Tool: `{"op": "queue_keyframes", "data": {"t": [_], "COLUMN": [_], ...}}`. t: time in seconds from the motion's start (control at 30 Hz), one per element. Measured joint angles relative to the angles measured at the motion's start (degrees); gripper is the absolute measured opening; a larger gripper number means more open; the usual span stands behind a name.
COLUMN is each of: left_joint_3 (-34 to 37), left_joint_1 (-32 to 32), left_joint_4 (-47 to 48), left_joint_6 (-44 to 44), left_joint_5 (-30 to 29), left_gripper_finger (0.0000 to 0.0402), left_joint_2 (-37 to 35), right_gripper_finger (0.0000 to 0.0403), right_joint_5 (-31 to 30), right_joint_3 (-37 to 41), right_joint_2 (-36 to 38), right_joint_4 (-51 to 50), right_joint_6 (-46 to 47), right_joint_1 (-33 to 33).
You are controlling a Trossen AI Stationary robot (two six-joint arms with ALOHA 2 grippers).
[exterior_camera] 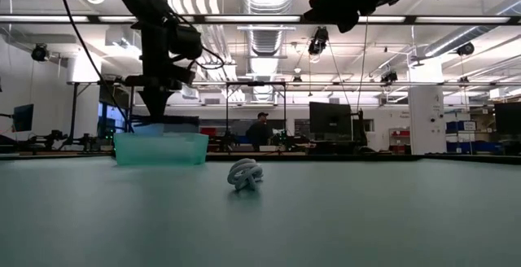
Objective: Pick and place USB-C Cables
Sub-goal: Put the violet USB cable into the blue bin
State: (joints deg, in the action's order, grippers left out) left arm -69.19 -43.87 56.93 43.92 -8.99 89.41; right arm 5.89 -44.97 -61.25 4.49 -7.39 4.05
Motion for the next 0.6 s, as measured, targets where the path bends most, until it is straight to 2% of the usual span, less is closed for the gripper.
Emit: {"op": "queue_keyframes", "data": {"t": [0.23,0.6], "left_joint_3": [0.9,3.1], "left_joint_1": [-1.6,-1.9], "left_joint_4": [-3.3,-6.9], "left_joint_6": [0.0,0.0], "left_joint_5": [2.5,2.7], "left_gripper_finger": [0.0019,0.0019], "left_joint_2": [0.0,0.0], "right_gripper_finger": [0.0209,0.0209], "right_joint_5": [0.0,0.0], "right_joint_3": [0.0,0.0], "right_joint_2": [0.0,0.0], "right_joint_4": [0.0,0.0], "right_joint_6": [-0.1,-0.1], "right_joint_1": [0.0,0.0]}}
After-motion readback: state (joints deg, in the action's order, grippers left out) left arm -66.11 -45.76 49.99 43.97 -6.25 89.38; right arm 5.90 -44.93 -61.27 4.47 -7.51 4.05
